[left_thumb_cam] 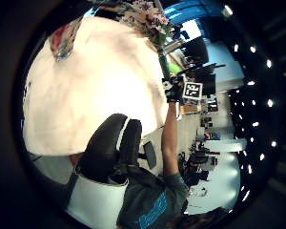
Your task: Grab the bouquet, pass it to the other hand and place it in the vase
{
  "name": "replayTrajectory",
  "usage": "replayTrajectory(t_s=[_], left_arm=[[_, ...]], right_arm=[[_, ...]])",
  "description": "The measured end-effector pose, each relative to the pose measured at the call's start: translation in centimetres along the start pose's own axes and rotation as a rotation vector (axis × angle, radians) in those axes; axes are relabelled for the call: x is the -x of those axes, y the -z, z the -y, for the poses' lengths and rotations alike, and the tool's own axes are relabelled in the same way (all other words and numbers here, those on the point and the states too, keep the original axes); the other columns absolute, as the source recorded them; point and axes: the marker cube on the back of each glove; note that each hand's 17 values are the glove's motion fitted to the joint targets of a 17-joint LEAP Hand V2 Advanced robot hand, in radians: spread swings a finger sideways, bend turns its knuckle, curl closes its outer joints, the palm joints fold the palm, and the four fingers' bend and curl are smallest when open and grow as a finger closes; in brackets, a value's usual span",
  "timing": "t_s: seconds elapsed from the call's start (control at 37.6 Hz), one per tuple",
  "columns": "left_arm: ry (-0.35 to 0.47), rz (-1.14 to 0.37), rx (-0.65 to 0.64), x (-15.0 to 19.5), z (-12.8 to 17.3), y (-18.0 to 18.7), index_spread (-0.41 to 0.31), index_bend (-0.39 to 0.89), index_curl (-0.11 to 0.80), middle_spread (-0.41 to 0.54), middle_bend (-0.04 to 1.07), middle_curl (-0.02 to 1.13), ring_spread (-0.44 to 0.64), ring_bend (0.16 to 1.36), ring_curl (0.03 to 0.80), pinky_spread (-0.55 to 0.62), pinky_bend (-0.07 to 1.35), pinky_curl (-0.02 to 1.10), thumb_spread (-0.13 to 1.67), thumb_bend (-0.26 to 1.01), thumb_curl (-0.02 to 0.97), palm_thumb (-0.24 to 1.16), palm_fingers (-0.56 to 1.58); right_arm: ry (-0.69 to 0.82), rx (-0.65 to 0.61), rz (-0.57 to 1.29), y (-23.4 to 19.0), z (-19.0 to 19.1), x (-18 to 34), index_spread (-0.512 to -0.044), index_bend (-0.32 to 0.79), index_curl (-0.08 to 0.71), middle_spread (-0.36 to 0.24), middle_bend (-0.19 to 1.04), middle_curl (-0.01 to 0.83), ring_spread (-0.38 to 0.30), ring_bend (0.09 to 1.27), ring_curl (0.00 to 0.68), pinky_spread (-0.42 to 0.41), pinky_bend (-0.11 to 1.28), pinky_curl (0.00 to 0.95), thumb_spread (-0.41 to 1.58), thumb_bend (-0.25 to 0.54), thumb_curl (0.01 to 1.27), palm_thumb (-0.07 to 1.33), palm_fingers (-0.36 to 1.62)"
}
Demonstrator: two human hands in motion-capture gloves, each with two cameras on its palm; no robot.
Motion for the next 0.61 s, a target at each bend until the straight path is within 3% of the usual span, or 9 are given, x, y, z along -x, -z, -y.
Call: replayTrajectory(t_s=[0.05,0.21,0.32,0.4,0.61], left_arm=[[-0.038,-0.079,-0.02,-1.5,0.8,1.1,-0.103,0.14,0.272,0.073,0.19,0.32,0.31,0.59,0.291,0.42,0.47,0.34,1.01,-0.03,0.287,0.21,0.29],[-0.107,-0.314,-0.032,-4.7,2.8,3.4,-0.108,0.13,0.272,0.061,0.19,0.33,0.28,0.59,0.289,0.4,0.47,0.34,1.0,-0.02,0.292,0.22,0.34],[-0.165,-0.554,-0.005,-7.3,3.7,4.5,-0.109,0.12,0.269,0.056,0.19,0.33,0.27,0.59,0.294,0.39,0.48,0.35,1.0,-0.02,0.296,0.24,0.36],[-0.201,-0.733,0.034,-9.1,4.4,5.0,-0.104,0.1,0.259,0.042,0.21,0.34,0.24,0.6,0.296,0.37,0.48,0.35,1.0,-0.01,0.303,0.27,0.39],[-0.248,-1.016,0.105,-12.0,6.5,5.1,-0.088,0.1,0.244,0.017,0.22,0.36,0.21,0.62,0.306,0.34,0.47,0.36,0.99,-0.01,0.318,0.34,0.42]], right_arm=[[-0.015,0.045,0.153,1.2,-0.9,1.1,-0.283,0.16,0.353,-0.196,0.58,0.547,-0.204,0.88,0.527,-0.291,0.71,0.466,0.49,-0.024,0.68,1.03,1.33],[0.004,0.028,0.456,3.8,-1.5,3.4,-0.284,0.17,0.373,-0.197,0.59,0.555,-0.203,0.89,0.532,-0.298,0.72,0.472,0.46,-0.028,0.69,1.03,1.32],[0.053,0.031,0.621,5.3,-2.4,5.2,-0.284,0.16,0.382,-0.198,0.59,0.559,-0.203,0.9,0.534,-0.301,0.72,0.475,0.44,-0.028,0.7,1.03,1.31],[0.097,0.027,0.718,6.0,-2.8,6.4,-0.283,0.16,0.388,-0.198,0.59,0.561,-0.202,0.9,0.535,-0.303,0.72,0.475,0.44,-0.028,0.71,1.03,1.31],[0.216,0.051,0.901,7.0,-4.1,9.3,-0.283,0.16,0.403,-0.199,0.6,0.568,-0.202,0.9,0.537,-0.305,0.73,0.475,0.43,-0.028,0.72,1.03,1.31]])
